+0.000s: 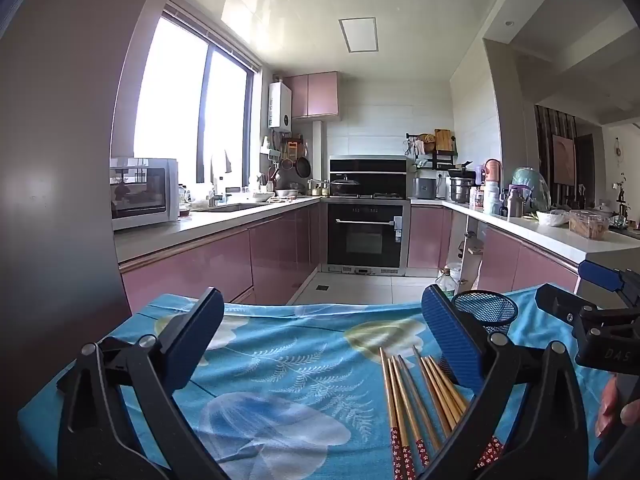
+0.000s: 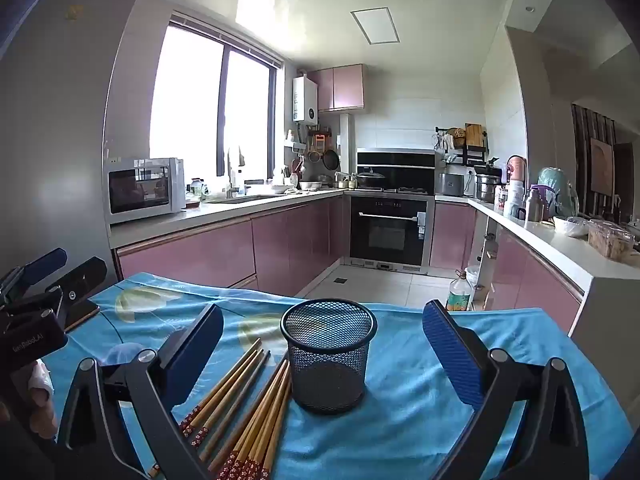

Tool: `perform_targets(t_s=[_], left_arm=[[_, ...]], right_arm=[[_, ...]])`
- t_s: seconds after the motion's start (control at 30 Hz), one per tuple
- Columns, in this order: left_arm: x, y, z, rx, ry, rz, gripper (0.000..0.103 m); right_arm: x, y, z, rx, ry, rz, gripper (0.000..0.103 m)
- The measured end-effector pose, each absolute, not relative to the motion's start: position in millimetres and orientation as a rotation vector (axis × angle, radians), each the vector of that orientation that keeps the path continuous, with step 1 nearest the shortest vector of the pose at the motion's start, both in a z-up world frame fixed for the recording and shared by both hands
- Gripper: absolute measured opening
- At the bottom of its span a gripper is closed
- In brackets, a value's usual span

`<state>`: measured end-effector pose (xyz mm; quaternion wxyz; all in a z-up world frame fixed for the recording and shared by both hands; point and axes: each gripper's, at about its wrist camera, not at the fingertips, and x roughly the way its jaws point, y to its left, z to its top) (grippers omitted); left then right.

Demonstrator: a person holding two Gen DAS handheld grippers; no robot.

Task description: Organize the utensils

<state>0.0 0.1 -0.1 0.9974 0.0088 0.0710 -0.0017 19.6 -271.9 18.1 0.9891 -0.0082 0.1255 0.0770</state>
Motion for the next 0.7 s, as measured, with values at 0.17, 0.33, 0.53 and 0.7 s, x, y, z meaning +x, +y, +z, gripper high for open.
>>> perform_targets(t_s=[0.17, 0.33, 0.53, 0.7], left_arm=[[0.2, 0.1, 0.2, 0.015, 0.143, -0.001, 0.097], [0.1, 0.6, 0.5, 0.011, 0.141, -0.001, 0.097], [-0.8, 1.2, 0.7, 0.010, 0.137, -0.001, 0.097], [-0.5, 1.5, 0.7, 0.008, 0.138, -0.001, 0.097]], right_arm=[[18.2, -272.5, 18.4, -0.010, 0.241, 0.152, 0.097], [22.7, -276.7, 19.2, -0.007, 0.245, 0.155, 0.097], [21.8, -274.8, 16.0, 0.000, 0.244, 0.157, 0.097], [22.4, -272.9, 18.5, -0.001, 0.251, 0.158, 0.097]])
